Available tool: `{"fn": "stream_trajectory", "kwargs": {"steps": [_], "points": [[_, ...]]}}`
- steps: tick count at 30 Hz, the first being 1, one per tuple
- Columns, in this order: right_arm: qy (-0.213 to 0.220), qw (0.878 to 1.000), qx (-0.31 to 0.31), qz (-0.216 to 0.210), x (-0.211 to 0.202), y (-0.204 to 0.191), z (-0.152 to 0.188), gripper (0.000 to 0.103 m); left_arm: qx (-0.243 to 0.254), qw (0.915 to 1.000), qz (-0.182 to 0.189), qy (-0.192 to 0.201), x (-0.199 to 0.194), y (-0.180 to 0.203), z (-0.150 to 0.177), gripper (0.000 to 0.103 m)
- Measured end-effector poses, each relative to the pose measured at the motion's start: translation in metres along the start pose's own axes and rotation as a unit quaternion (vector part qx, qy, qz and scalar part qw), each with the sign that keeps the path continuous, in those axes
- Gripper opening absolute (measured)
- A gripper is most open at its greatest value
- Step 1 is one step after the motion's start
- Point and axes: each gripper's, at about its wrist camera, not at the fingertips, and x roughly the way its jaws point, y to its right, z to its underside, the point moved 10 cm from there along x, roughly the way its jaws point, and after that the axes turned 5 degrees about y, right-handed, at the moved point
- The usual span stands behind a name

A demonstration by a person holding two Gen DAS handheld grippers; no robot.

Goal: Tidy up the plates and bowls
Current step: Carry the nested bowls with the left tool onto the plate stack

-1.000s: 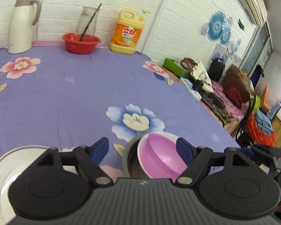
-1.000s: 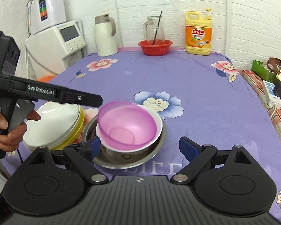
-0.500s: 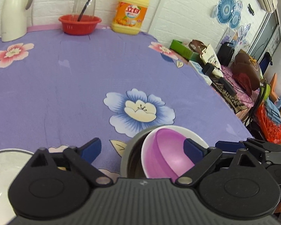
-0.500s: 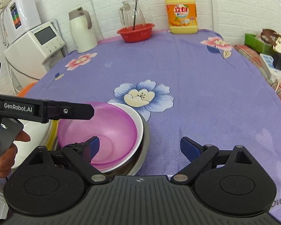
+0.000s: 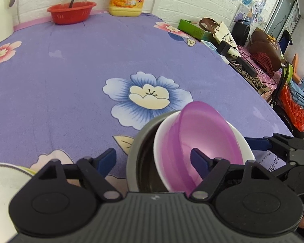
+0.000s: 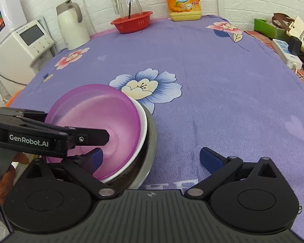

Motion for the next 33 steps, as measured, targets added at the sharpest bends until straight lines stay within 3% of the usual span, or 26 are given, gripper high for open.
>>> {"fn": "stream_trajectory", "kwargs": {"steps": [5,9,14,21,26,33], "points": [[0.027,0.999,-0.026,0.006,0.001,-0.003,0.004,0.103,-0.016,0.9993,0.032,-0.012,-0.003,0.003,-0.001,0.078],[0.042,0.999,-0.030,0.000,0.000,-0.002,0.004,0.103,-0.005,0.9995,0.029,-0.015,-0.006,0.003,0.003,0.078],[0.031,1.000,-0.003,-0.002,-0.001,-0.004,-0.001,0.103,-0.015,0.9994,0.027,-0.016,-0.005,0.001,0.001,0.078],[0.049,0.999,0.002,-0.008,-0.015,-0.013,-0.003,0.103,-0.023,0.9990,0.036,-0.011,-0.007,0.005,-0.001,0.078],[0.041,0.998,0.035,-0.035,-0.005,-0.017,0.003,0.103,-0.016,0.9989,0.042,-0.015,-0.006,0.008,0.004,0.078],[0.061,0.997,0.034,-0.044,-0.005,-0.025,0.002,0.103,-0.032,0.9981,0.052,-0.012,-0.005,0.011,0.005,0.065]]}}
